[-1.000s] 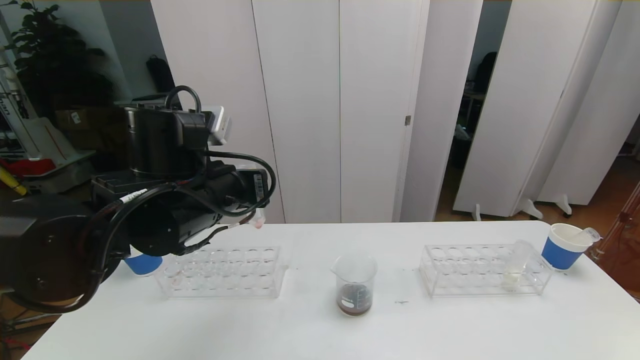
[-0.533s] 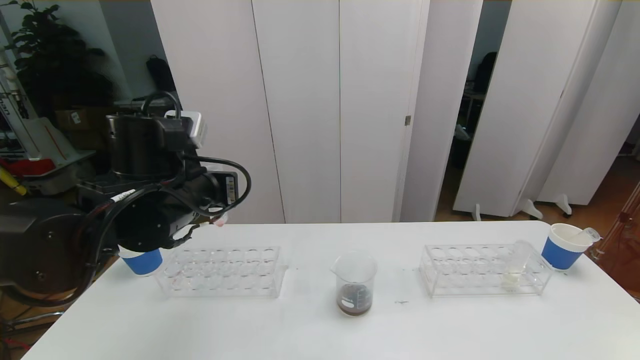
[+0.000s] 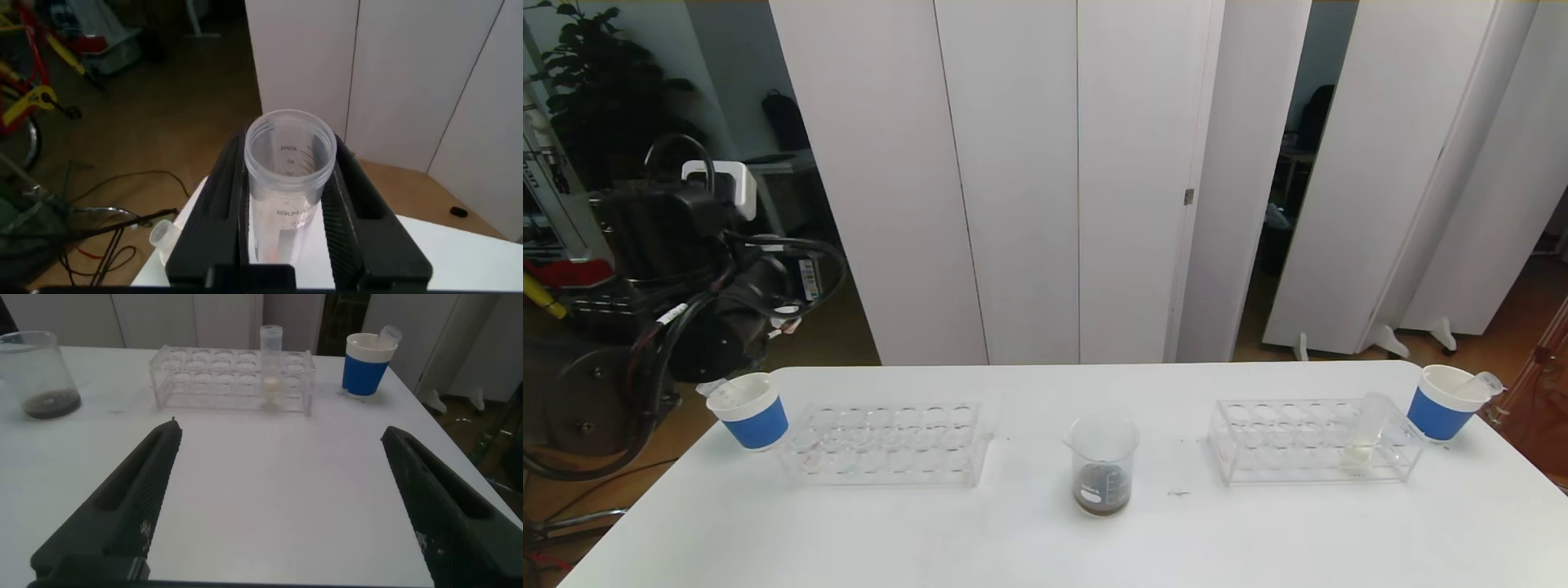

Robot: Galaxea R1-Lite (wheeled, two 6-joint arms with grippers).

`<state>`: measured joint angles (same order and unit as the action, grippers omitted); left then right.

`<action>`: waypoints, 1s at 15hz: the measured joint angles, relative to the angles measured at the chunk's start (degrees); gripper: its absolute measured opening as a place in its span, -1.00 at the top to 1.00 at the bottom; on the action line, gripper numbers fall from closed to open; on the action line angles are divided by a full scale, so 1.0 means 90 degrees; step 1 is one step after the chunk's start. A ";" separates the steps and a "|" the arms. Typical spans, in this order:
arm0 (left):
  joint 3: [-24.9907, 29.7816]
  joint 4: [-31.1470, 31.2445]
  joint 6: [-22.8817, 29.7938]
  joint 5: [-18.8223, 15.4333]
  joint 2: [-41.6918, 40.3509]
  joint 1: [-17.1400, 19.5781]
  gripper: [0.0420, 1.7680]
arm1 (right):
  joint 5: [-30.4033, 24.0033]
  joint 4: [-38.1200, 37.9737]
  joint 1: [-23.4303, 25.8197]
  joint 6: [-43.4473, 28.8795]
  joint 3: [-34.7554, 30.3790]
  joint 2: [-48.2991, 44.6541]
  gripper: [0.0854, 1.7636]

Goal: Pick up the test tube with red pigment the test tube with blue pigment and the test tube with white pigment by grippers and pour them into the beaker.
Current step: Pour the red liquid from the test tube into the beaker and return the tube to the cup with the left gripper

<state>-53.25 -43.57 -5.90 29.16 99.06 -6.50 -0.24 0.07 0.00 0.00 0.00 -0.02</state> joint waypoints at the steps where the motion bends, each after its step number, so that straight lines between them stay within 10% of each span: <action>1: 0.0073 -0.0303 -0.0125 -0.0003 0.0088 0.0184 0.36 | 0.0000 0.0000 0.0000 0.0000 0.0000 0.0000 -0.99; 15: 0.0349 -0.2217 -0.0236 -0.0316 0.1887 0.1509 0.36 | 0.0000 0.0000 0.0000 0.0000 0.0000 0.0000 -0.99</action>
<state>-50.10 -63.53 -8.02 26.32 116.04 7.08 -0.24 0.07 0.00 0.00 0.00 -0.02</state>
